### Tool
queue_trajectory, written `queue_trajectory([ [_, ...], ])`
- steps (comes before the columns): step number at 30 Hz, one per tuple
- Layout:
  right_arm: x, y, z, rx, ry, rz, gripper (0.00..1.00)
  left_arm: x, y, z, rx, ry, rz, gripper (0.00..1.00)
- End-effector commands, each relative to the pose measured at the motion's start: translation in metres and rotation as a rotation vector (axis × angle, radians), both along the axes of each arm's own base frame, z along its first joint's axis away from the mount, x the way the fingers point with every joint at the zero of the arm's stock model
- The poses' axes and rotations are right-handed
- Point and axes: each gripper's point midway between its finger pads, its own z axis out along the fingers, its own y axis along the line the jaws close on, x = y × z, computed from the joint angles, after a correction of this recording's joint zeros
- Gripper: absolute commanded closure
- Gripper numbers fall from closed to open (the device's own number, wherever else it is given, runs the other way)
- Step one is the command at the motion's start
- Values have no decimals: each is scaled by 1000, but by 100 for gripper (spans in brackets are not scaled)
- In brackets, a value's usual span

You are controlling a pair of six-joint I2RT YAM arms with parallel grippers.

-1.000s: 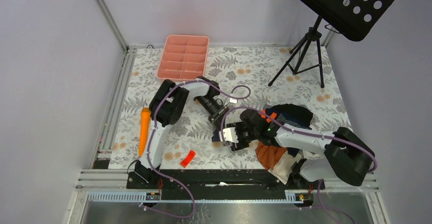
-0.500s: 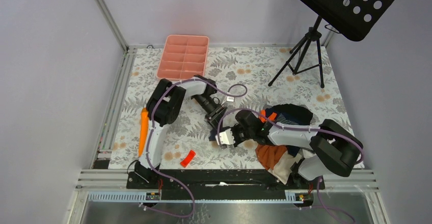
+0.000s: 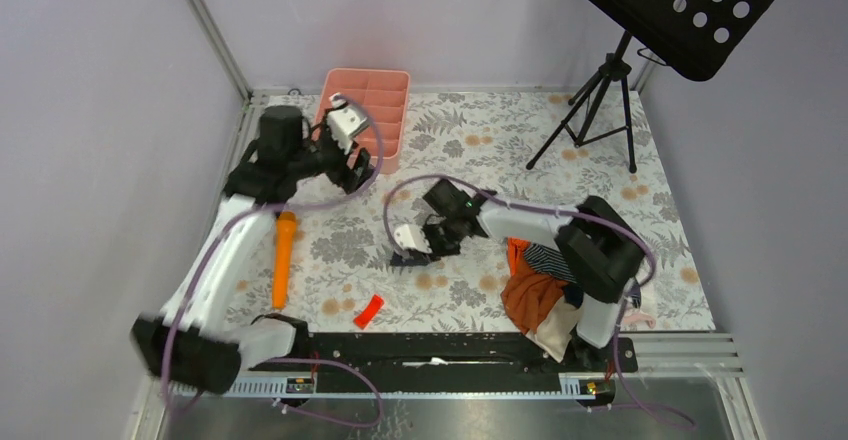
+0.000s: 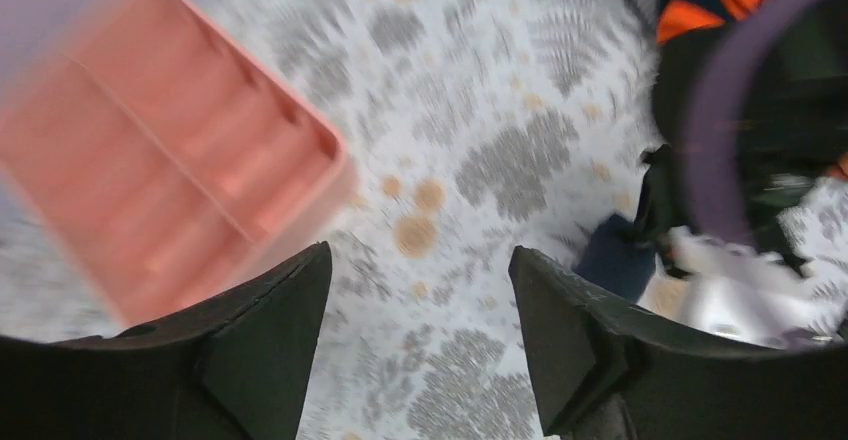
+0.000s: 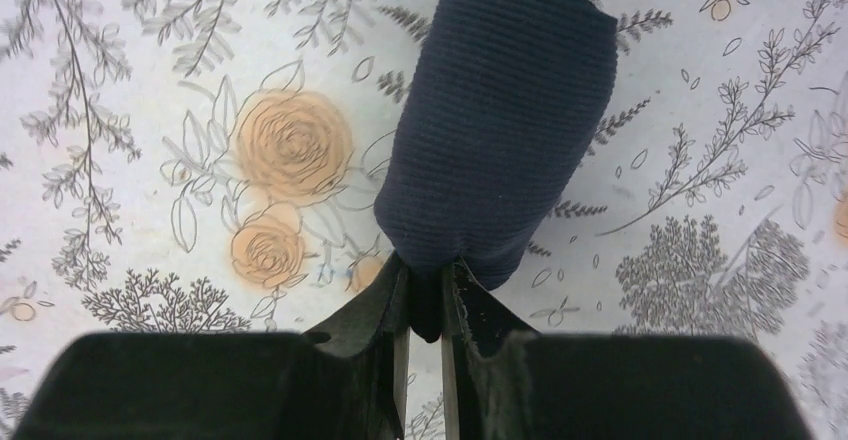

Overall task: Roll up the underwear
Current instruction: Roll the underwear to the center of the board.

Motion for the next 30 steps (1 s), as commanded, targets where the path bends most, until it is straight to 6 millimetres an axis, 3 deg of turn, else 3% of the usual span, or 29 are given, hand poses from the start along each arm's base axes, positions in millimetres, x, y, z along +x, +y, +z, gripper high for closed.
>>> queue_trajectory([
  [1,-35,-39,-35,-274,399,-114,87,-10,12,84,2,-473,90,26],
  [3,-29,-38,-36,-308,450,-144,88,-32,8,96,38,-520,4,25],
  [7,-16,-34,-38,-336,516,-197,88,-64,0,89,152,-493,-204,30],
  [11,-12,-39,-42,-366,537,-237,88,-93,-11,90,208,-582,-405,31],
  [13,-14,-46,-45,-386,540,-243,88,-117,-24,73,261,-625,-574,31],
  [16,-19,-54,-48,-403,543,-246,87,-148,-43,27,368,-599,-806,31],
  [21,-20,-53,-47,-391,553,-276,87,-183,-83,-34,457,-481,-1044,32],
  [24,-20,-52,-46,-388,565,-288,87,-184,-99,-70,502,-455,-1094,33],
  [30,-22,-46,-43,-375,594,-312,87,-161,-115,-92,522,-601,-1061,33],
])
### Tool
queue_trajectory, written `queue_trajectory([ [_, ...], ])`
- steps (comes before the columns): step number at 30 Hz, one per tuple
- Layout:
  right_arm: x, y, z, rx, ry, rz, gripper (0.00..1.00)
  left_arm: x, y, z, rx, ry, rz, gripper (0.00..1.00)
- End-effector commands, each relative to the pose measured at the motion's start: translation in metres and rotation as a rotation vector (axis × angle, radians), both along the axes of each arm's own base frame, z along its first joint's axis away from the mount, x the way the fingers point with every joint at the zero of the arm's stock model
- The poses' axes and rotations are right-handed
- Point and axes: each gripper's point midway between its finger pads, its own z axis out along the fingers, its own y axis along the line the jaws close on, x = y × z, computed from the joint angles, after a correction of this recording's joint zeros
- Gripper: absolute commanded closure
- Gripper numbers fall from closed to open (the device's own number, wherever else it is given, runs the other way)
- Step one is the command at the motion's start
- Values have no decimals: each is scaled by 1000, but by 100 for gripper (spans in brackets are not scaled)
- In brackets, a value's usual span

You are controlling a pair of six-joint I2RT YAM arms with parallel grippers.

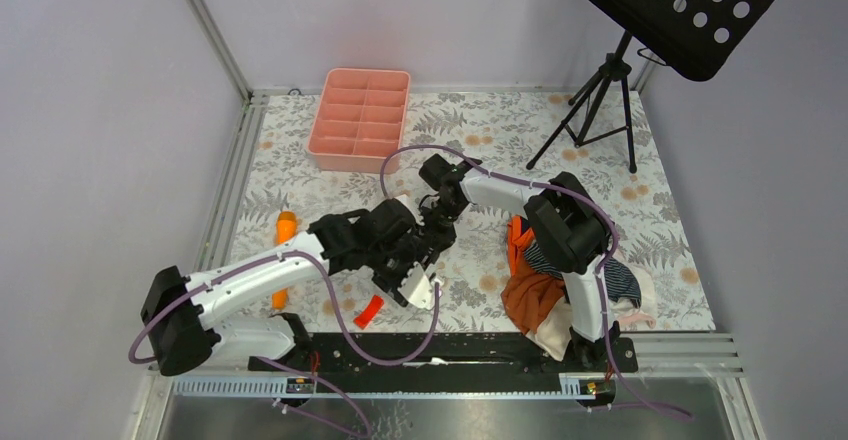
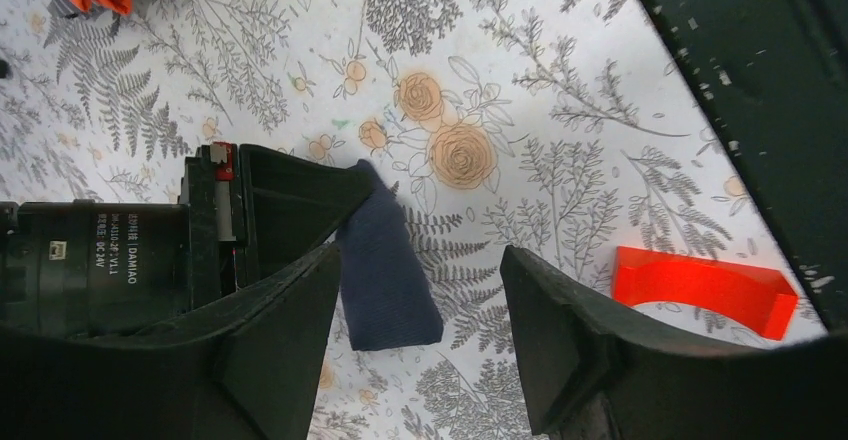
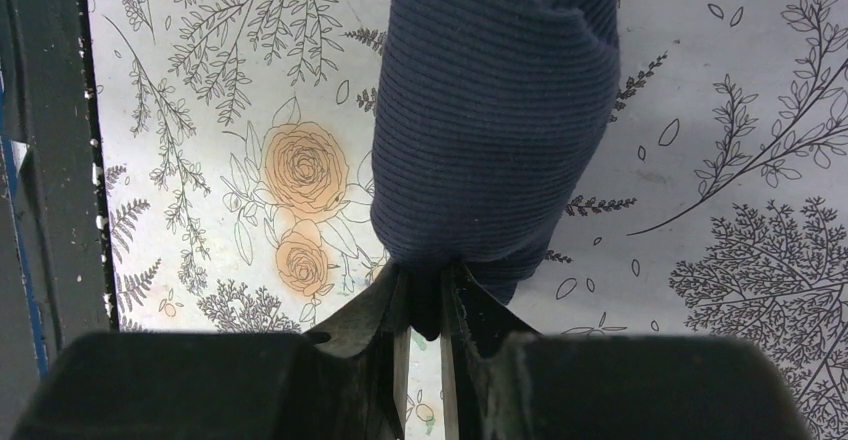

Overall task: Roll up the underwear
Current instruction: Roll the underwear to the center of the board, then pick up the underwear from the center of the board.

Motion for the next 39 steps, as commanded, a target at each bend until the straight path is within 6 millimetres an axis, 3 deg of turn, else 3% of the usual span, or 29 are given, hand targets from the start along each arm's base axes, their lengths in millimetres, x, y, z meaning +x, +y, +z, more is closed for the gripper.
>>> queue_trajectory([
  [1,-30,-51,-38,-266,130,-45,86,28,-20,17,-102,-181,-18,34],
  [7,-30,-52,-39,-287,148,-53,86,34,3,-13,-8,-206,40,36],
  [13,-30,-53,-39,-296,150,-57,86,46,13,-30,-12,-237,106,34],
  [22,-30,-53,-40,-307,158,-76,85,71,9,-36,-90,-326,175,28],
  [32,-34,-49,-38,-303,187,-94,84,88,7,-71,-69,-378,205,29],
  [39,-36,-49,-37,-306,206,-97,83,100,11,-93,-27,-437,219,41],
])
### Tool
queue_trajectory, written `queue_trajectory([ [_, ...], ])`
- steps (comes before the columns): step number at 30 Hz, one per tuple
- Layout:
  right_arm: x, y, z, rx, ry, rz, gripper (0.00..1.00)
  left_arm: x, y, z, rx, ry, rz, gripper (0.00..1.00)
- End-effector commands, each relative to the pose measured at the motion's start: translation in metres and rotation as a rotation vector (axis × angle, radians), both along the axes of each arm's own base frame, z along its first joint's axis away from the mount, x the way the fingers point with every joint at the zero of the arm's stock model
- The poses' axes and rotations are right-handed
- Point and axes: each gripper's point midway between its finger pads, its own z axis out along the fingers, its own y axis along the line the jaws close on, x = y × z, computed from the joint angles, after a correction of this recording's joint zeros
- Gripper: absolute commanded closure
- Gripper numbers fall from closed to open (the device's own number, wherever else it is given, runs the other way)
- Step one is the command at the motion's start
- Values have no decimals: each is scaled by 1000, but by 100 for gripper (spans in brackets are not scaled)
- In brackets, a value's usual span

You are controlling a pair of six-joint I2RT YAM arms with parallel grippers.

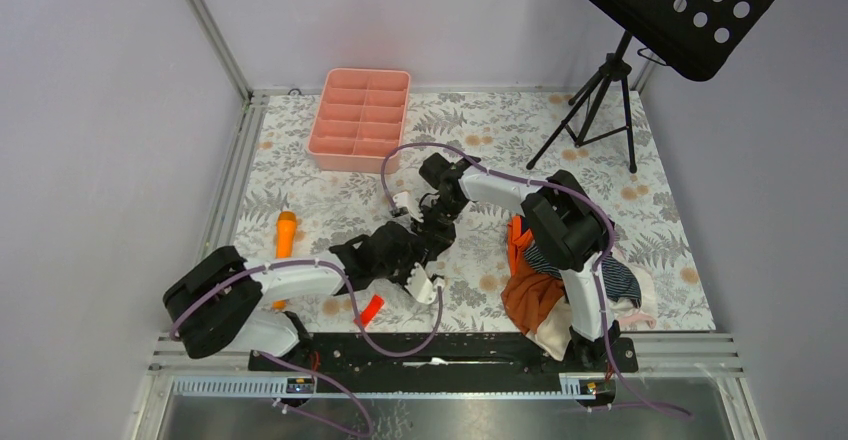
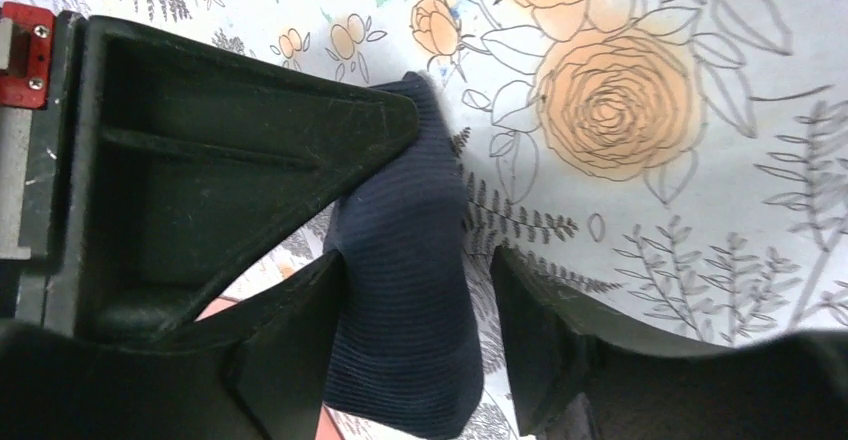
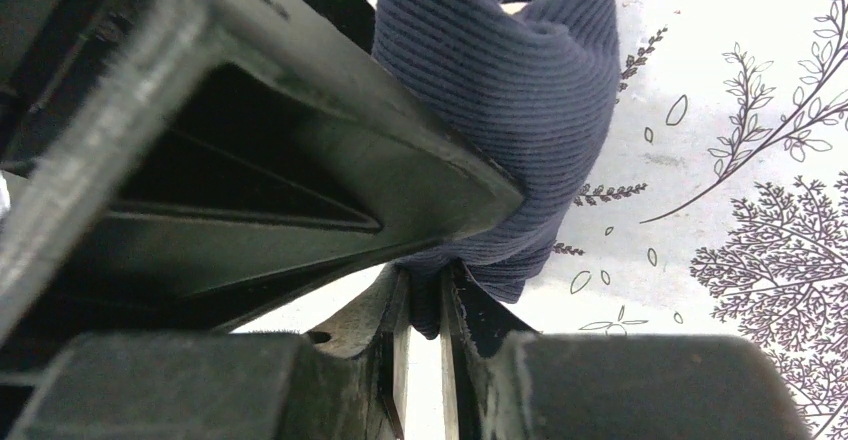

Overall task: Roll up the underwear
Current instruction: Pick up the underwear from the center of the board.

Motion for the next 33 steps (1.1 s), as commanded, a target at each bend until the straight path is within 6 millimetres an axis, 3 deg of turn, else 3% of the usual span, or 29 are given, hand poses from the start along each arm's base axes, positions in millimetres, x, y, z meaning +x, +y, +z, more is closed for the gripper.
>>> queue_trajectory([
  [1,-32,-48,-36,-256,136,-12,83,18,-4,3,-17,-76,33,44],
  [4,-33,-47,-35,-254,143,-18,83,17,-2,-4,2,-56,43,54],
  [10,-30,-40,-21,-219,136,-30,77,10,5,-19,77,40,66,83],
  [13,-13,-36,9,-163,98,-63,65,9,4,-16,68,101,99,93],
  [15,11,-36,45,-70,65,-125,51,11,2,-9,39,172,147,97],
  [18,54,-45,106,76,37,-273,18,22,-1,11,-19,316,208,100],
  [19,65,-53,122,109,43,-319,13,23,-2,14,-27,361,224,100],
  [21,83,-70,148,165,61,-411,11,27,0,22,-22,432,253,100],
  [24,99,-97,173,221,95,-538,10,39,-4,49,-73,480,286,100],
  [27,95,-113,182,239,110,-597,1,55,-8,85,-128,508,305,100],
  [29,87,-118,184,231,97,-605,0,70,-4,105,-135,511,323,100],
  [33,72,-124,192,231,70,-615,0,130,12,149,-196,456,400,100],
])
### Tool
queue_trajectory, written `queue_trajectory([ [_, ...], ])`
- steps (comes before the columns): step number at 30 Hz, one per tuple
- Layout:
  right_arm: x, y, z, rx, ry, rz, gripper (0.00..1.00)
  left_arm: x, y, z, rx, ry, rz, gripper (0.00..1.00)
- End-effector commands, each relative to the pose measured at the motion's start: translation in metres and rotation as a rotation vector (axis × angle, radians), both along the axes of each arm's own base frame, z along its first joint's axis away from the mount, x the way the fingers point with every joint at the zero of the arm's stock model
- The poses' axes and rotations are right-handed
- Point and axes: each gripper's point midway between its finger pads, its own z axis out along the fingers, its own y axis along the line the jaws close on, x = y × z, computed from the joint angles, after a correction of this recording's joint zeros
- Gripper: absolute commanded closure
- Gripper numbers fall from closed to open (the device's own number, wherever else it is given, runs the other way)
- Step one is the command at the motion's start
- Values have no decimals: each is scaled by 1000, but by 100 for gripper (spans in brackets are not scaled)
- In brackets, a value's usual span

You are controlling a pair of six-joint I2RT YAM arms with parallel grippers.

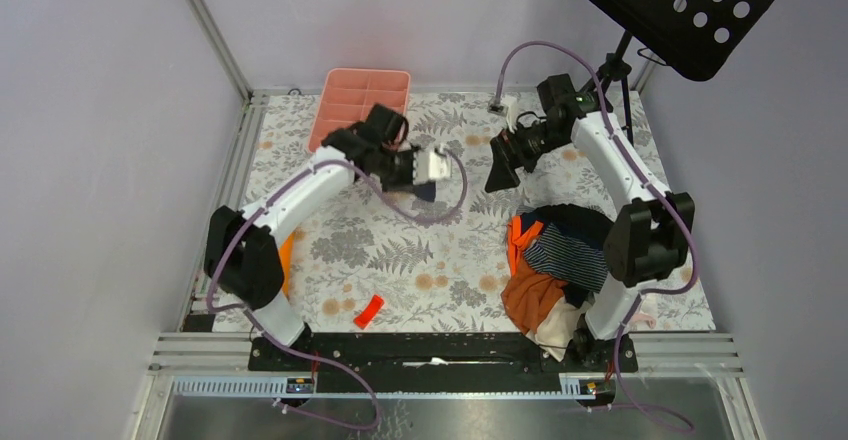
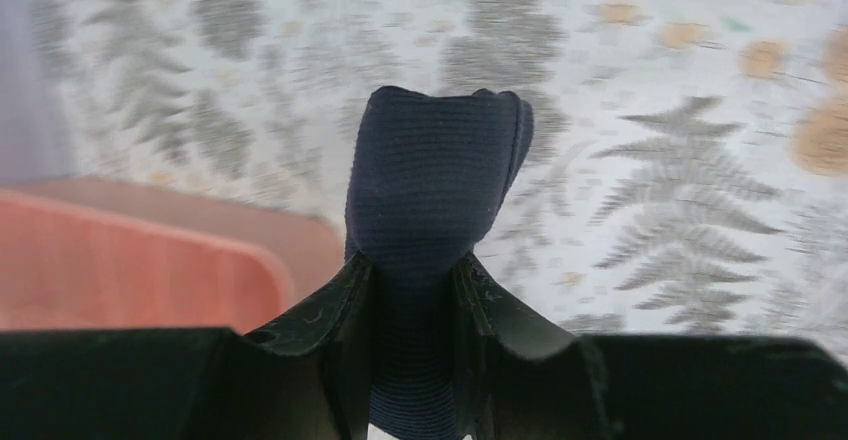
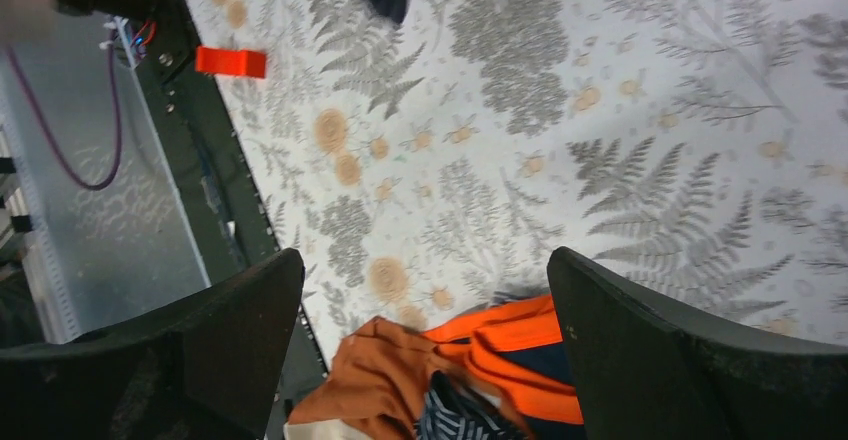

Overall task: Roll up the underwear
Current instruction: Pick up the underwear from the center of the board, then place the underwear in the storage box.

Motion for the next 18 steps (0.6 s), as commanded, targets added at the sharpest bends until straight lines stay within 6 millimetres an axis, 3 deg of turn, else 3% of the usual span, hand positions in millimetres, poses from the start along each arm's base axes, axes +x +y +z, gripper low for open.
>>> queue_trajectory([
  [1,-35,4,19,25,45,3,0,55,19,54,-67,-32,92,100],
  [5,-43,-6,29,-20,-3,-25,0,131,50,77,-88,-190,226,100],
  [9,-51,-18,26,-87,-21,-54,0,176,75,65,-71,-256,253,100],
  [14,-64,-22,15,-105,20,-55,0,196,94,18,-24,-206,245,100],
  [18,-69,-25,5,-122,51,-53,0,193,108,-11,-7,-140,264,100],
])
